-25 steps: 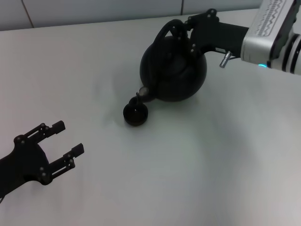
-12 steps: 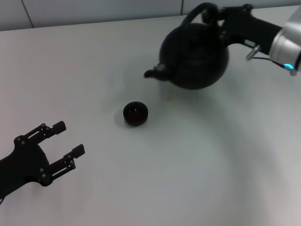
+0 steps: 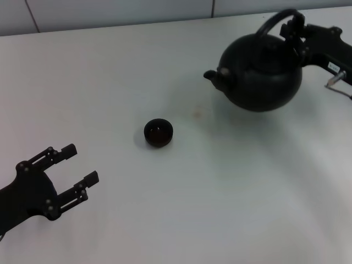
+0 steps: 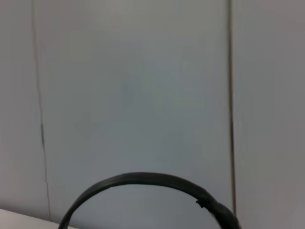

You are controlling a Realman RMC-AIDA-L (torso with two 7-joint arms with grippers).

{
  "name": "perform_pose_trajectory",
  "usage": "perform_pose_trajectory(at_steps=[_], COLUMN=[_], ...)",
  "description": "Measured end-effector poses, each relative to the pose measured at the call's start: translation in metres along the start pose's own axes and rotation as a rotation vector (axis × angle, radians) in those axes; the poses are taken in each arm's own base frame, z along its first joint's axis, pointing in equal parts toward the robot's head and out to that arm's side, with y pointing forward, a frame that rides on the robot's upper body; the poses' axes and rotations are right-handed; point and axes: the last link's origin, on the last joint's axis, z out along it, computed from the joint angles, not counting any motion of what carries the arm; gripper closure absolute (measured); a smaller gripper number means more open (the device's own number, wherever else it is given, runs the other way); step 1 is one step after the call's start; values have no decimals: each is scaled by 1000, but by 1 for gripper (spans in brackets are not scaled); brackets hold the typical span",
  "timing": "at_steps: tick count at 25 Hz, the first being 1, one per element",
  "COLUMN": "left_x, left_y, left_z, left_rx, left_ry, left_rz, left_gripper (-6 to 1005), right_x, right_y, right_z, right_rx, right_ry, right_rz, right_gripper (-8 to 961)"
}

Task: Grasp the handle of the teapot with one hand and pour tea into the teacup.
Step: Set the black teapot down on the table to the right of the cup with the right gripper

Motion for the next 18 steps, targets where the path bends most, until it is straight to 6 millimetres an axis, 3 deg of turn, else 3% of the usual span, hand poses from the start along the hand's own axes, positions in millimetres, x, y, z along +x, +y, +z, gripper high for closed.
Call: perform_pose_trajectory(at_steps=[6,18], left_x=[0,1], left_y=[1,1], left_z=[0,2], left_rx=[-5,-11], left_ry=[1,2], left_rz=[-9,-18], left_gripper=[283,283], right_x=[20,36], right_y=[7,16], right_z=[-8,-9], right_rx=[21,40], right_ry=[13,33], right_rz=[11,-6], right_gripper=[777,770])
